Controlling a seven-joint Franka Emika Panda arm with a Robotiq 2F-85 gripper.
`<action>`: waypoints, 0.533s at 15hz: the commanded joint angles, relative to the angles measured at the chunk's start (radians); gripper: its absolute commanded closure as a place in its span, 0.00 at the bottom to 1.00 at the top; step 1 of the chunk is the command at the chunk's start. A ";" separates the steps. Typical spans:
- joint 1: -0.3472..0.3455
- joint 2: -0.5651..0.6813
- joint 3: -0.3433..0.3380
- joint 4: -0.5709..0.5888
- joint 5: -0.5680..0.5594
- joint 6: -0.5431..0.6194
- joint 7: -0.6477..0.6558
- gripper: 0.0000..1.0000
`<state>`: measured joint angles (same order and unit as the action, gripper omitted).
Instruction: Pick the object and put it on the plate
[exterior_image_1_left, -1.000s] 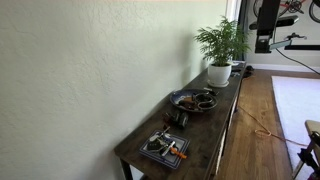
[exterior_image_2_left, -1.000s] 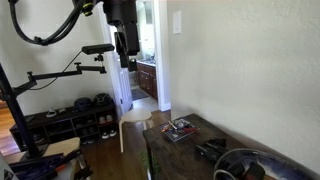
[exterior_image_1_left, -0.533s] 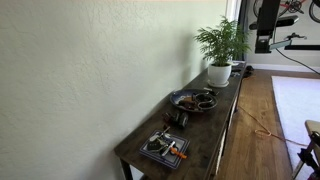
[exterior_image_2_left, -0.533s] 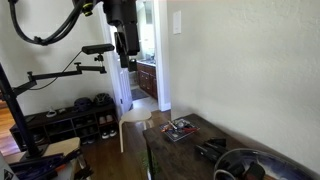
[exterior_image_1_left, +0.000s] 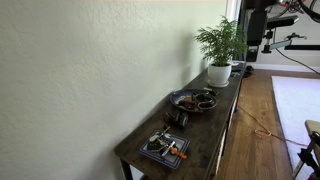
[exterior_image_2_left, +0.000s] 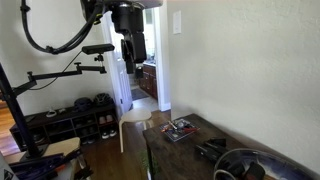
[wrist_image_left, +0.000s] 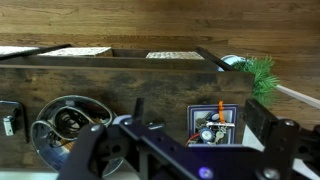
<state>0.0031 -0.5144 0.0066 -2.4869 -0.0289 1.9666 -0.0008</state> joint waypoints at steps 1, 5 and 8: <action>-0.018 0.072 0.014 0.010 -0.020 0.092 0.058 0.00; -0.029 0.172 0.015 0.026 -0.032 0.185 0.101 0.00; -0.039 0.255 0.016 0.053 -0.057 0.239 0.146 0.00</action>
<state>-0.0128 -0.3397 0.0072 -2.4721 -0.0522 2.1600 0.0824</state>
